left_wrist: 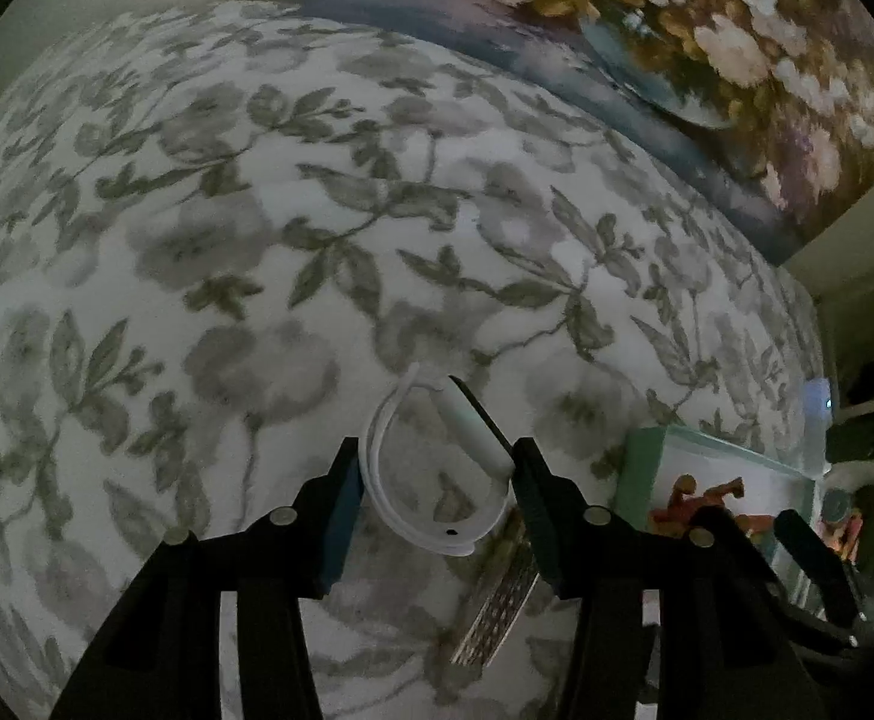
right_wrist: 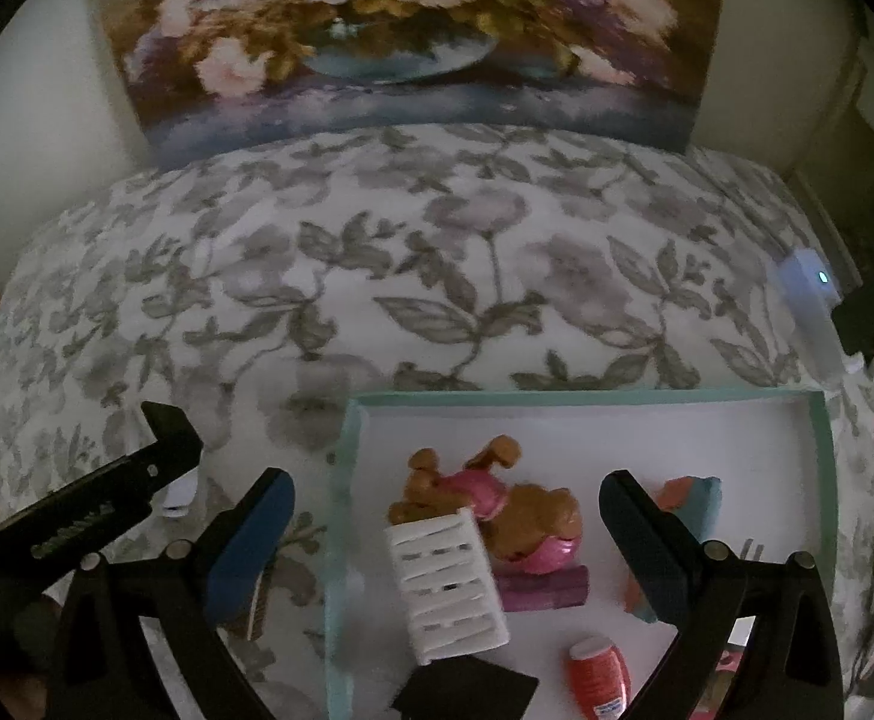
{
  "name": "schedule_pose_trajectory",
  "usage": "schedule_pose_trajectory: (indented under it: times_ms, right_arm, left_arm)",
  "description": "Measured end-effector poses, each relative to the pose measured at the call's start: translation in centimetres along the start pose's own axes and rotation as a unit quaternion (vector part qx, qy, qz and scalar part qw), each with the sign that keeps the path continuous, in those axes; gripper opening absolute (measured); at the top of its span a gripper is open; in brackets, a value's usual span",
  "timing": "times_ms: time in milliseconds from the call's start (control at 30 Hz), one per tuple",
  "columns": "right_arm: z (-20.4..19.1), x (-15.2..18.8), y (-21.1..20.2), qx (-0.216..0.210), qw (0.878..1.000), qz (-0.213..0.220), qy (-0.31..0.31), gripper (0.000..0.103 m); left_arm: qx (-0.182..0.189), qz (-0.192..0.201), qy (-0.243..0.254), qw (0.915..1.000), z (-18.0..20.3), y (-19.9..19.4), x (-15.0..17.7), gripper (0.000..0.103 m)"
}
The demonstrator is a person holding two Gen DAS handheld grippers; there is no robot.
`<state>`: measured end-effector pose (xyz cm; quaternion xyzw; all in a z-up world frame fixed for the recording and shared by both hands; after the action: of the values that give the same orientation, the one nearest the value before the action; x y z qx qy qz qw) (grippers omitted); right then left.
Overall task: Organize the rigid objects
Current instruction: 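Grasp the black-and-silver patterned bar with the right tool while the left tool holds the band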
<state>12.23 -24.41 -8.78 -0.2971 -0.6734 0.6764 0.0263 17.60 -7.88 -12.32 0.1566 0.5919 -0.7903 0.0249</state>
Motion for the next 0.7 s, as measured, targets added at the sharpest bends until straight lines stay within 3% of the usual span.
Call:
schedule_pose_trajectory:
  times_ms: [233, 700]
  right_arm:
    - [-1.5, 1.4, -0.5, 0.000, 1.000, -0.006, -0.023, 0.103]
    - [-3.7, 5.4, 0.9, 0.064, 0.992, -0.034, -0.100, 0.103]
  left_arm:
    - [-0.017, 0.000, -0.017, 0.9997, -2.1, -2.4, 1.7, 0.051]
    - [-0.016, 0.012, -0.057, 0.9982, -4.6, -6.5, 6.3, 0.051]
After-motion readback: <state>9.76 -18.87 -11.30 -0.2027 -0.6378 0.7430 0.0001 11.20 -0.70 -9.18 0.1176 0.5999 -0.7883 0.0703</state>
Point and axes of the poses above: each gripper's, at about its wrist camera, not at the fingertips, and y roughly the way its jaws point, z to its right, x to its underside, the point moved 4 cm from there along y, roughly the way its jaws point, and after that the axes turned 9 degrees about y, right-handed, at the moved point
